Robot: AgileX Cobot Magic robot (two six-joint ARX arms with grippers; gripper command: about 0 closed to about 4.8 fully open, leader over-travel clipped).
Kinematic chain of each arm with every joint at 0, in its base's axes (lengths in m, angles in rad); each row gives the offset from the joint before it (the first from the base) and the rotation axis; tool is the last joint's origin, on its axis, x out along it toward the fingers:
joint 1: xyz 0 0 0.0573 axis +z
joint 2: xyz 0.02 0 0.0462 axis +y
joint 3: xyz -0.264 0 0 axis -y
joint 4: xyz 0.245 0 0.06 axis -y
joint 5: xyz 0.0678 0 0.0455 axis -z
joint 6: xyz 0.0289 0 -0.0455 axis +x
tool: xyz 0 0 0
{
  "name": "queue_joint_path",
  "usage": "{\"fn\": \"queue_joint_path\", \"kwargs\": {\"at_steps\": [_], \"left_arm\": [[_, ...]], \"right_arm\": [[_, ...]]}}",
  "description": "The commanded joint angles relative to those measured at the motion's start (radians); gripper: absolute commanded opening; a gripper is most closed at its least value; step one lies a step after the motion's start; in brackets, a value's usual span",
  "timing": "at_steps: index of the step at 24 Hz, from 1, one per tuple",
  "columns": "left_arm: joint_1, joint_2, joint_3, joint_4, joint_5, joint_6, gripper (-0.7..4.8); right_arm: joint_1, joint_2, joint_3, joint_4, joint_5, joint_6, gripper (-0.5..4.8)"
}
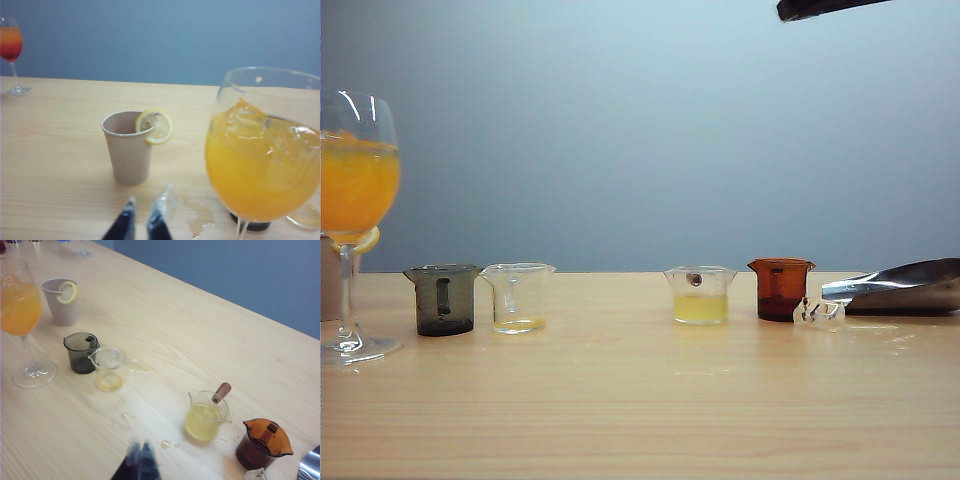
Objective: Pick up the second measuring cup from the left, pour the orange juice inside into the goblet, and finally put the measuring cup back in its original place.
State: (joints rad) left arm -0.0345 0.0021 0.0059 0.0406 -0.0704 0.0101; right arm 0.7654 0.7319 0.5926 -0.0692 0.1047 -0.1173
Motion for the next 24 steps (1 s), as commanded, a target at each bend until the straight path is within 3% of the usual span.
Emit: {"fn": "queue_joint_path", "kwargs": {"at_steps": [1,10,15,18,21,24], "left_arm": [[0.000,0.000,0.003,0.003,0.003,0.001,0.30],[0.000,0.000,0.003,-0.002,0.003,0.001,0.30],[0.000,0.000,0.003,-0.002,0.003,0.001,0.30],[0.000,0.000,0.003,-0.002,0.003,0.001,0.30],[0.001,0.000,0.003,-0.002,0.003,0.001,0.30],[-0.002,0.000,0.003,-0.002,0.005,0.001,0.30]], "right_arm": [[0.000,-0.001,0.007,0.013,-0.002,0.005,-0.01],[0.000,-0.001,0.007,0.014,0.018,0.005,-0.01],[-0.013,-0.002,-0.002,0.023,0.196,0.005,-0.01],[-0.076,-0.055,-0.045,0.040,0.402,0.005,-0.01],[-0.141,-0.150,-0.128,0.122,0.508,0.005,-0.01],[-0.220,-0.268,-0.227,0.227,0.547,0.005,-0.01]]}}
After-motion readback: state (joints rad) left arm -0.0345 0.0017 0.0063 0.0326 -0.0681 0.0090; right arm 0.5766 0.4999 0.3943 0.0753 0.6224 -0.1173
